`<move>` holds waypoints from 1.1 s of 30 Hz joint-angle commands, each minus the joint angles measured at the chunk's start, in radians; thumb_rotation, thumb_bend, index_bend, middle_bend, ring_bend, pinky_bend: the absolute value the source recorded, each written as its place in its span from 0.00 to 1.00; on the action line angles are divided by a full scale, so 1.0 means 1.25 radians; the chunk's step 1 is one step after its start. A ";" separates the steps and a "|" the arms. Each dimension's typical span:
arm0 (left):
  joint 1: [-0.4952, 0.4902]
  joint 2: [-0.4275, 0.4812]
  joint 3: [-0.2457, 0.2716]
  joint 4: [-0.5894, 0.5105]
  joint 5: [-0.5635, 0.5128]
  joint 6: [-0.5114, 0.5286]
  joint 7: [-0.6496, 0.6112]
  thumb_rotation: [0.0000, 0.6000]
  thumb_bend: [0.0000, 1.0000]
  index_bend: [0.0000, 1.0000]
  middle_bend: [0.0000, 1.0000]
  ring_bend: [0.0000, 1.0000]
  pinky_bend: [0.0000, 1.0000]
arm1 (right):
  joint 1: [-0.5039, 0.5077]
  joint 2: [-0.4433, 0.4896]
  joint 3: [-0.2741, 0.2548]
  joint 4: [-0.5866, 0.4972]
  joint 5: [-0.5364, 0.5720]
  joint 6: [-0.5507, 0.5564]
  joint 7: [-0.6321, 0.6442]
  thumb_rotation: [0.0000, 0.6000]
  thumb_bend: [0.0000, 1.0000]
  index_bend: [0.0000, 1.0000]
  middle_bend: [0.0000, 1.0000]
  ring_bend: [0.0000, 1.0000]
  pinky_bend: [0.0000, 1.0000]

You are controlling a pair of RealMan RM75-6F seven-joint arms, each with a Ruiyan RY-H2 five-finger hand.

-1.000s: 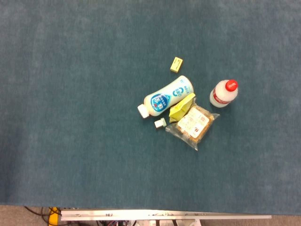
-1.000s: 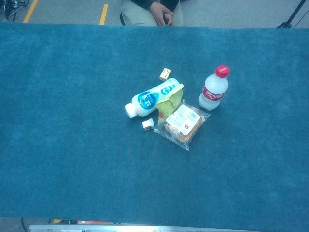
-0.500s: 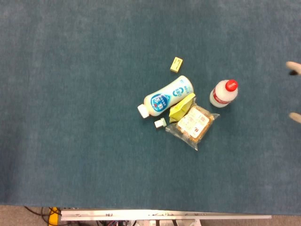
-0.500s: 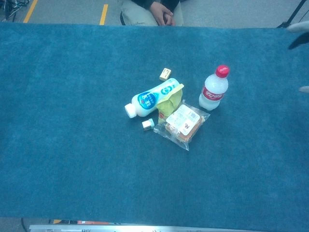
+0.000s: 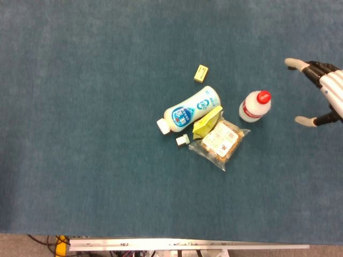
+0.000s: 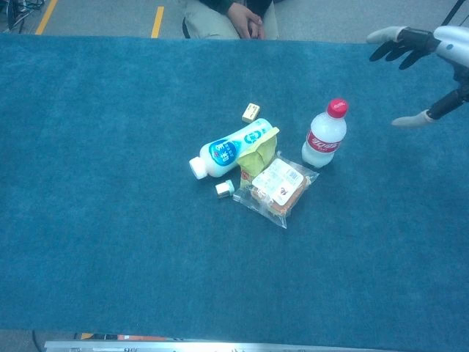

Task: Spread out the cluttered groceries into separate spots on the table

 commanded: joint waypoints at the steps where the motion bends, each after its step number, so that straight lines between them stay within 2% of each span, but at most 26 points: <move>1: -0.001 0.000 0.000 0.001 0.000 -0.003 -0.001 1.00 0.44 0.37 0.35 0.27 0.22 | 0.012 -0.008 0.003 0.006 0.011 -0.014 0.004 1.00 0.00 0.00 0.21 0.18 0.24; 9: 0.000 -0.002 0.000 0.004 -0.001 -0.004 -0.007 1.00 0.44 0.37 0.35 0.27 0.22 | 0.061 -0.042 0.010 0.030 0.037 -0.067 -0.020 1.00 0.00 0.00 0.21 0.18 0.24; 15: 0.006 0.000 0.004 0.007 -0.006 -0.003 -0.012 1.00 0.44 0.37 0.35 0.27 0.22 | 0.090 -0.096 0.011 0.052 0.070 -0.092 -0.078 1.00 0.00 0.00 0.19 0.12 0.26; 29: 0.012 -0.002 0.007 0.019 -0.008 -0.005 -0.026 1.00 0.44 0.37 0.35 0.27 0.22 | 0.123 -0.193 -0.006 0.108 0.119 -0.119 -0.169 1.00 0.00 0.00 0.19 0.12 0.28; 33: 0.013 -0.005 0.007 0.025 -0.014 -0.006 -0.029 1.00 0.44 0.37 0.35 0.27 0.22 | 0.127 -0.231 -0.007 0.136 0.137 -0.114 -0.183 1.00 0.07 0.10 0.25 0.14 0.31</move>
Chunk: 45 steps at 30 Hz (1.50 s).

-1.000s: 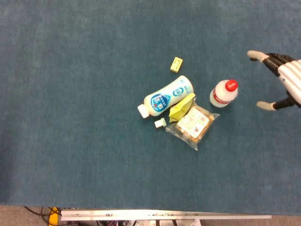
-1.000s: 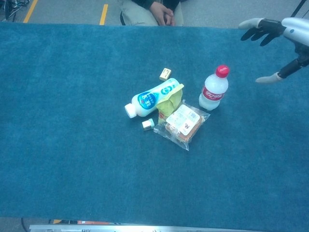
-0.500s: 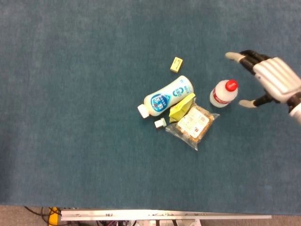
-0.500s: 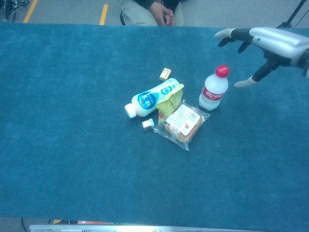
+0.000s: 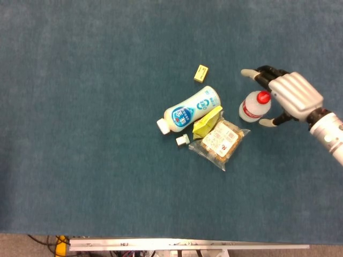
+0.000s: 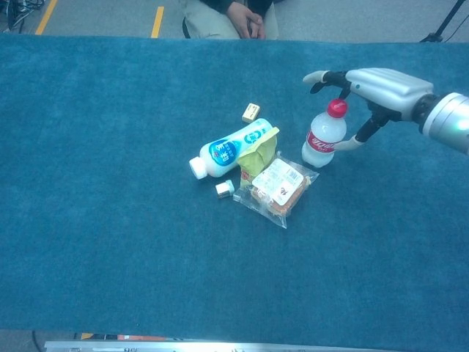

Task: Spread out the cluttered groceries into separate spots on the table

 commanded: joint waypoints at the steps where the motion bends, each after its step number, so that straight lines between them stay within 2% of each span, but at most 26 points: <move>1: 0.000 -0.002 0.000 0.001 -0.002 -0.003 -0.001 1.00 0.44 0.37 0.35 0.27 0.22 | 0.002 -0.033 0.001 0.024 0.015 0.008 -0.010 1.00 0.10 0.13 0.27 0.15 0.33; 6: 0.004 -0.003 0.002 0.001 0.004 0.003 -0.003 1.00 0.44 0.37 0.35 0.27 0.22 | -0.002 -0.082 0.011 0.064 0.026 0.043 -0.021 1.00 0.27 0.39 0.40 0.30 0.53; 9: 0.006 -0.003 0.001 0.003 0.002 0.006 -0.005 1.00 0.44 0.37 0.35 0.27 0.22 | -0.004 -0.094 0.014 0.074 0.032 0.053 -0.021 1.00 0.27 0.47 0.43 0.36 0.58; 13: 0.008 -0.004 0.003 0.006 0.001 0.004 -0.007 1.00 0.44 0.37 0.35 0.27 0.22 | -0.006 -0.098 0.017 0.082 0.039 0.059 -0.015 1.00 0.27 0.51 0.46 0.41 0.62; 22: 0.003 -0.005 0.001 0.009 0.002 -0.004 -0.006 1.00 0.44 0.37 0.35 0.27 0.22 | -0.011 -0.072 0.040 0.080 0.050 0.089 -0.011 1.00 0.27 0.51 0.47 0.43 0.64; 31: -0.004 -0.008 0.002 0.008 0.006 -0.014 -0.001 1.00 0.44 0.38 0.35 0.27 0.22 | 0.015 -0.076 0.069 0.107 0.104 0.068 -0.052 1.00 0.27 0.51 0.47 0.43 0.64; 39: 0.004 -0.002 0.002 0.008 0.002 -0.004 -0.003 1.00 0.44 0.38 0.35 0.27 0.22 | 0.041 -0.117 0.086 0.151 0.155 0.046 -0.078 1.00 0.27 0.50 0.47 0.39 0.54; 42: 0.006 0.001 0.001 0.008 0.000 -0.001 -0.004 1.00 0.44 0.38 0.35 0.27 0.22 | 0.045 -0.117 0.085 0.151 0.165 0.035 -0.079 1.00 0.27 0.45 0.45 0.36 0.50; 45: 0.007 0.001 0.001 0.010 -0.001 0.000 -0.008 1.00 0.44 0.38 0.35 0.27 0.22 | 0.045 -0.111 0.082 0.142 0.171 0.027 -0.078 1.00 0.26 0.34 0.39 0.31 0.47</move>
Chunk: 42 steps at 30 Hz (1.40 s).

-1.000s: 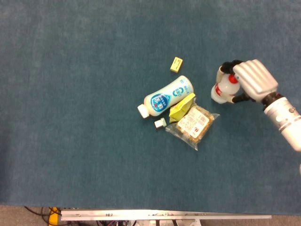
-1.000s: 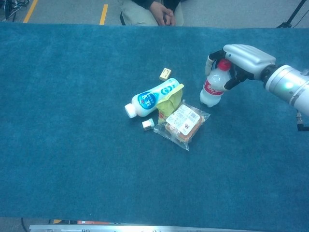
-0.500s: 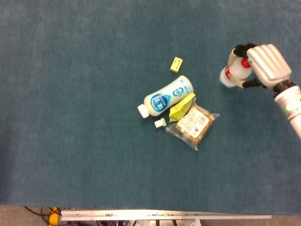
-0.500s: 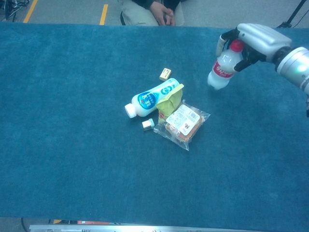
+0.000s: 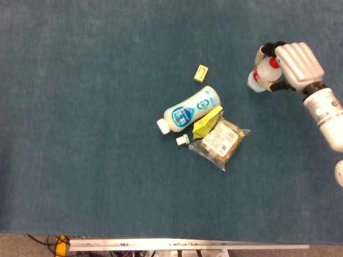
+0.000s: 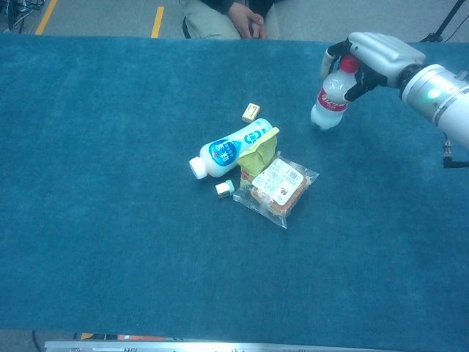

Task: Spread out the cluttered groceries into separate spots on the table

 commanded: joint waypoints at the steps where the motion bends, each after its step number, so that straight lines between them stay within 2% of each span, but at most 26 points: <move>1: 0.000 -0.001 0.000 0.002 0.000 -0.001 -0.002 1.00 0.44 0.38 0.35 0.27 0.22 | 0.000 0.006 -0.002 -0.009 0.004 -0.005 0.001 1.00 0.26 0.30 0.37 0.30 0.46; 5: -0.002 -0.004 -0.001 0.007 0.001 -0.003 -0.004 1.00 0.44 0.38 0.35 0.27 0.22 | -0.004 0.016 -0.002 -0.024 0.000 0.004 0.009 1.00 0.26 0.16 0.33 0.28 0.45; 8: -0.004 -0.006 -0.001 0.010 0.002 -0.006 -0.007 1.00 0.44 0.38 0.35 0.27 0.22 | -0.008 0.026 -0.005 -0.039 -0.009 0.009 0.015 1.00 0.25 0.13 0.31 0.27 0.44; 16: -0.007 -0.004 -0.005 0.015 0.001 -0.008 -0.011 1.00 0.44 0.38 0.35 0.27 0.22 | -0.017 0.055 -0.004 -0.083 -0.046 0.035 0.039 1.00 0.24 0.12 0.30 0.25 0.42; 19: -0.008 -0.003 -0.006 0.015 -0.001 -0.009 -0.010 1.00 0.44 0.38 0.35 0.27 0.22 | -0.024 0.075 -0.003 -0.113 -0.076 0.058 0.054 1.00 0.20 0.12 0.30 0.24 0.42; 26: -0.009 0.002 -0.009 0.013 -0.005 -0.008 -0.006 1.00 0.44 0.38 0.35 0.27 0.22 | -0.051 0.137 -0.020 -0.216 -0.203 0.137 0.086 1.00 0.08 0.12 0.30 0.24 0.40; 30: -0.007 0.007 -0.009 0.009 -0.005 -0.005 -0.004 1.00 0.44 0.38 0.35 0.27 0.22 | -0.058 0.177 -0.049 -0.283 -0.285 0.157 0.083 1.00 0.01 0.12 0.30 0.24 0.40; 36: -0.002 0.008 -0.004 0.006 0.003 0.001 -0.009 1.00 0.44 0.38 0.35 0.27 0.22 | -0.042 0.196 -0.097 -0.336 -0.327 0.100 0.023 1.00 0.00 0.12 0.30 0.24 0.40; 42: 0.004 0.010 0.001 0.009 0.008 0.006 -0.017 1.00 0.44 0.38 0.35 0.27 0.22 | -0.021 0.165 -0.102 -0.334 -0.299 0.058 -0.075 1.00 0.00 0.12 0.30 0.24 0.40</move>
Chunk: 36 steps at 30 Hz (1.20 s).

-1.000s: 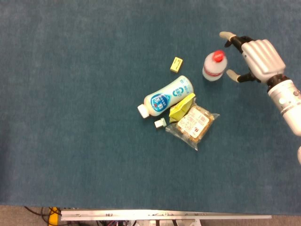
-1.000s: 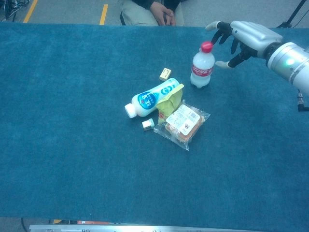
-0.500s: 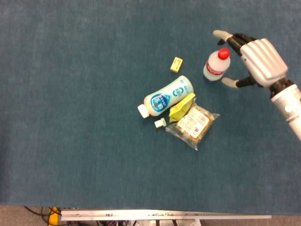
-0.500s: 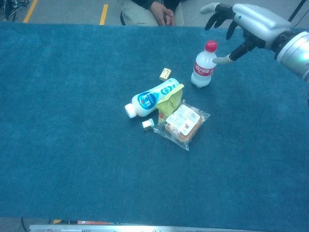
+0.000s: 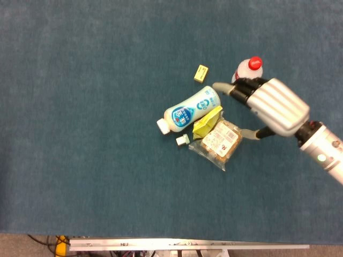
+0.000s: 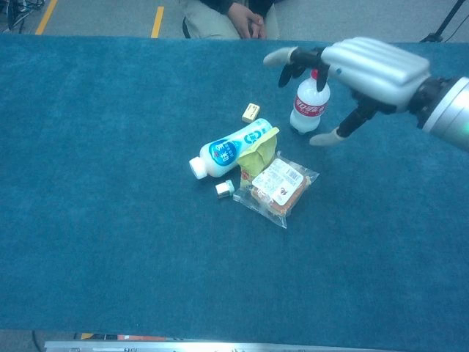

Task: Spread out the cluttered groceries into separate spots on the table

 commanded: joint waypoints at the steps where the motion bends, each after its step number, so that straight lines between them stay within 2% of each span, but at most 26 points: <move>1: 0.003 0.001 0.001 0.001 0.001 0.003 -0.003 1.00 0.44 0.38 0.35 0.27 0.22 | 0.020 -0.024 -0.004 0.000 0.033 -0.039 -0.064 1.00 0.00 0.12 0.30 0.24 0.40; 8: 0.012 0.001 0.006 0.010 0.002 0.009 -0.017 1.00 0.44 0.38 0.35 0.27 0.22 | 0.044 -0.057 -0.012 0.015 0.103 -0.088 -0.185 1.00 0.00 0.12 0.30 0.23 0.38; 14: 0.012 -0.004 0.007 0.018 0.002 0.005 -0.026 1.00 0.44 0.38 0.35 0.27 0.22 | 0.058 -0.105 -0.012 0.037 0.140 -0.090 -0.254 1.00 0.00 0.12 0.29 0.21 0.35; 24: 0.020 0.001 0.007 0.035 -0.001 0.009 -0.052 1.00 0.44 0.38 0.35 0.27 0.22 | 0.095 -0.203 0.015 0.082 0.211 -0.084 -0.340 1.00 0.00 0.13 0.29 0.21 0.35; 28: 0.025 0.005 0.008 0.043 -0.002 0.013 -0.064 1.00 0.44 0.38 0.35 0.27 0.22 | 0.106 -0.237 0.019 0.104 0.237 -0.072 -0.379 1.00 0.00 0.28 0.35 0.23 0.36; 33: 0.031 0.004 0.010 0.051 -0.002 0.018 -0.077 1.00 0.44 0.38 0.35 0.27 0.22 | 0.114 -0.271 0.020 0.129 0.266 -0.058 -0.409 1.00 0.00 0.47 0.44 0.34 0.42; 36: 0.033 0.004 0.011 0.053 -0.001 0.019 -0.080 1.00 0.44 0.38 0.35 0.27 0.22 | 0.116 -0.286 0.019 0.141 0.271 -0.045 -0.421 1.00 0.05 0.55 0.49 0.39 0.46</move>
